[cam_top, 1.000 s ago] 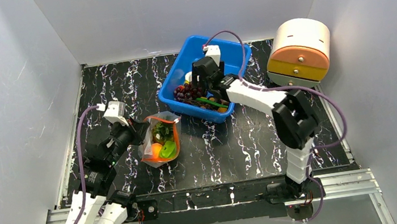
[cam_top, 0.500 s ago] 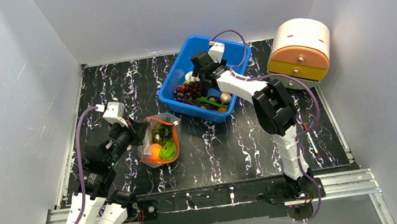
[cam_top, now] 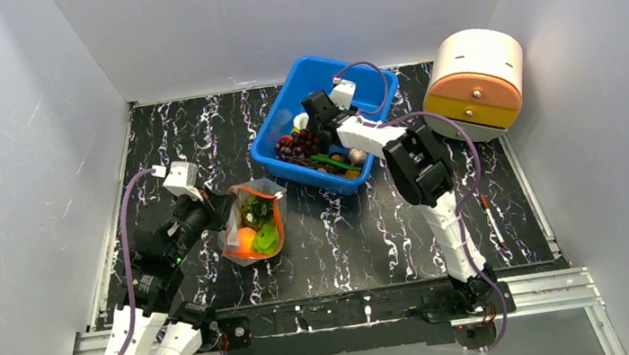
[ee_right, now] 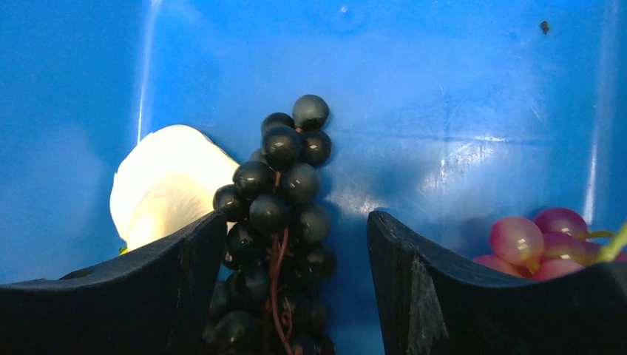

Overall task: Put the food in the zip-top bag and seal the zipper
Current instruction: Pick up the fake fruit from the bin.

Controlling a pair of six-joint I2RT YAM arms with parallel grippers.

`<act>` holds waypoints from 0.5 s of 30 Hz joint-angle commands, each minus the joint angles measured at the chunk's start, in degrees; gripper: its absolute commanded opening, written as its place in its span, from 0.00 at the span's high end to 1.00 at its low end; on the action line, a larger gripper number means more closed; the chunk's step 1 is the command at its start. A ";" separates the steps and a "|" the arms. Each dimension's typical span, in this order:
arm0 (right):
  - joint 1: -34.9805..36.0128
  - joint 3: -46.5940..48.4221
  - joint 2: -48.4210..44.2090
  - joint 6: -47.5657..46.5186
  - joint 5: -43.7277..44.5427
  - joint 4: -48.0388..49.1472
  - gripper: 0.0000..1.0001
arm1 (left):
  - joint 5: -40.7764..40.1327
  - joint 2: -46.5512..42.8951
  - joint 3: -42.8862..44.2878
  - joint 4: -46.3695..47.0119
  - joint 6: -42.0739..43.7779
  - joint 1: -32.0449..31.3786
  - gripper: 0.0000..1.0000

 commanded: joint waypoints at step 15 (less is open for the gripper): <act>-2.67 3.28 3.52 -5.72 -5.50 6.37 0.65 | -0.34 -0.68 0.21 1.62 0.80 -0.29 1.00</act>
